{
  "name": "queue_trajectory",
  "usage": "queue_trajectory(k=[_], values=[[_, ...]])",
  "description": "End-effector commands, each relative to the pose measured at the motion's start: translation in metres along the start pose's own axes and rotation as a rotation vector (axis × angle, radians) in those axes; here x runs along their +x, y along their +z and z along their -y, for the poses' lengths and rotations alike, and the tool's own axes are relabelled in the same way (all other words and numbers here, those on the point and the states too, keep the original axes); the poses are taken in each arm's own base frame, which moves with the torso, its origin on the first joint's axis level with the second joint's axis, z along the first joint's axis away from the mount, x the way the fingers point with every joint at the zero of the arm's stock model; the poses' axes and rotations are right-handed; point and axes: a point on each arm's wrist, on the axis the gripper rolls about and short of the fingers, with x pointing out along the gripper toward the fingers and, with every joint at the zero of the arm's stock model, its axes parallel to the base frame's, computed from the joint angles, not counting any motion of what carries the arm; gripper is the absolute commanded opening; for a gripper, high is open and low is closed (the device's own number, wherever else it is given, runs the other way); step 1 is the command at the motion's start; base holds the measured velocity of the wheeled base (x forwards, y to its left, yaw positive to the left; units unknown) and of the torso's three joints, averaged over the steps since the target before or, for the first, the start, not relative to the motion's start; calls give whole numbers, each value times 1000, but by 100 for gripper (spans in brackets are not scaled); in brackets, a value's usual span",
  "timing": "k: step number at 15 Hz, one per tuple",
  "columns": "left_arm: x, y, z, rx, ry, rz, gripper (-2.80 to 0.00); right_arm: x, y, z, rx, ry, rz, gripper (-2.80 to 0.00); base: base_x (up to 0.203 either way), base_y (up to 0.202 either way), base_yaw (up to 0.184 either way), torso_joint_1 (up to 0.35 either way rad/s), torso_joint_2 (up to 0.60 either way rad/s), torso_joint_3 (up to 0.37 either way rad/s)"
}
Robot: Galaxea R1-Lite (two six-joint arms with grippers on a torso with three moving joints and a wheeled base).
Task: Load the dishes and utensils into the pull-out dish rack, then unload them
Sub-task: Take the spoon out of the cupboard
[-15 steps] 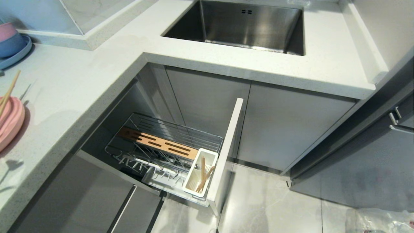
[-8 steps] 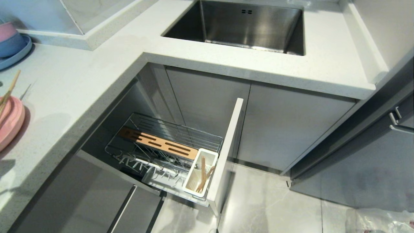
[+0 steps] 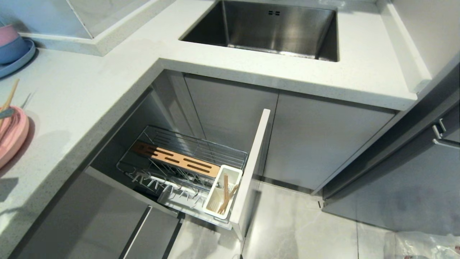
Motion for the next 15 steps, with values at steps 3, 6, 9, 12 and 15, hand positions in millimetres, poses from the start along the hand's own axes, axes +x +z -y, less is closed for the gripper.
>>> queue_trajectory(k=[3, 6, 9, 12, 15], values=[[3, -1, -4, -12, 28, 0, -280, 0, 0, 0, 1, 0, -2, -280, 0, 0, 0, 0, 0, 0], [3, -1, -8, -17, 43, 4, -280, 0, 0, 0, 0, 0, -2, -280, 0, 0, 0, 0, 0, 0], [4, -2, -9, -17, 48, 5, -280, 0, 0, 0, 0, 0, -2, -280, 0, 0, 0, 0, 0, 0], [4, -3, -11, -11, 52, 2, -280, 0, 0, 0, 0, 0, -2, -280, 0, 0, 0, 0, 0, 0], [4, -3, -11, -15, 53, 2, 0, 0, 0, 0, 0, 0, -2, -280, 0, 0, 0, 0, 0, 0]])
